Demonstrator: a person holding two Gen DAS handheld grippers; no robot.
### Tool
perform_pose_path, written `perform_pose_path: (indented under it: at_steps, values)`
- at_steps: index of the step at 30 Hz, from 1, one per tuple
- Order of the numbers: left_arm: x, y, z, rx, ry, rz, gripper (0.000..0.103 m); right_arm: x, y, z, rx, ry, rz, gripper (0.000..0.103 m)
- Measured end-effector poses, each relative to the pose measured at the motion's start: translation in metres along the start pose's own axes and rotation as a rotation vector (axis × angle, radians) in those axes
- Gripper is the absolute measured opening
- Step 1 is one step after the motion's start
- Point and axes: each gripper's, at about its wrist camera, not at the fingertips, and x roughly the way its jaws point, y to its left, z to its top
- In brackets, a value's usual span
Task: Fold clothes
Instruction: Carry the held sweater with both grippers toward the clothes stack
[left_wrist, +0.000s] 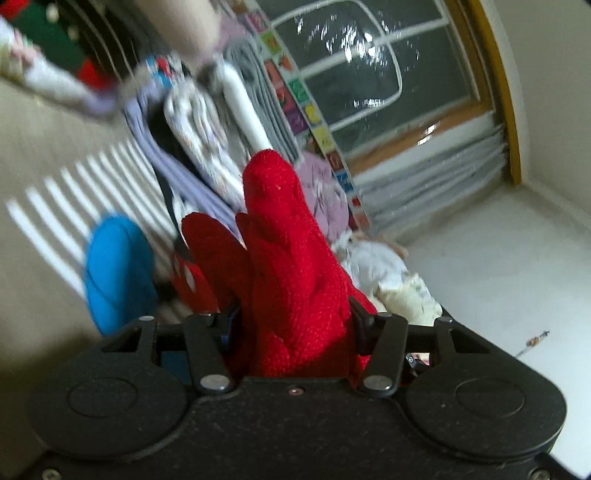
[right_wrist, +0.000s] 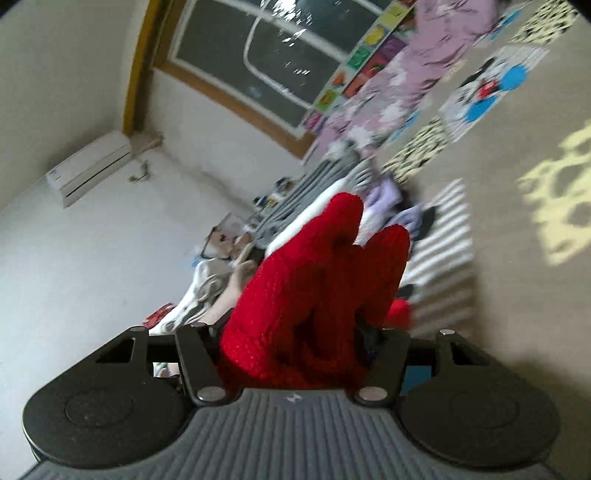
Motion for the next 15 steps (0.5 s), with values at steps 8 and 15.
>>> perform_pose_path:
  at_steps: [8, 15]
  values:
    - [0.004, 0.021, 0.047, 0.101, -0.029, 0.005, 0.053, 0.069, 0.004, -0.009, 0.015, 0.001, 0.058, 0.061]
    - [0.001, 0.044, 0.051, 0.046, -0.05, 0.073, 0.053, 0.109, -0.011, -0.022, 0.045, 0.015, 0.068, 0.061]
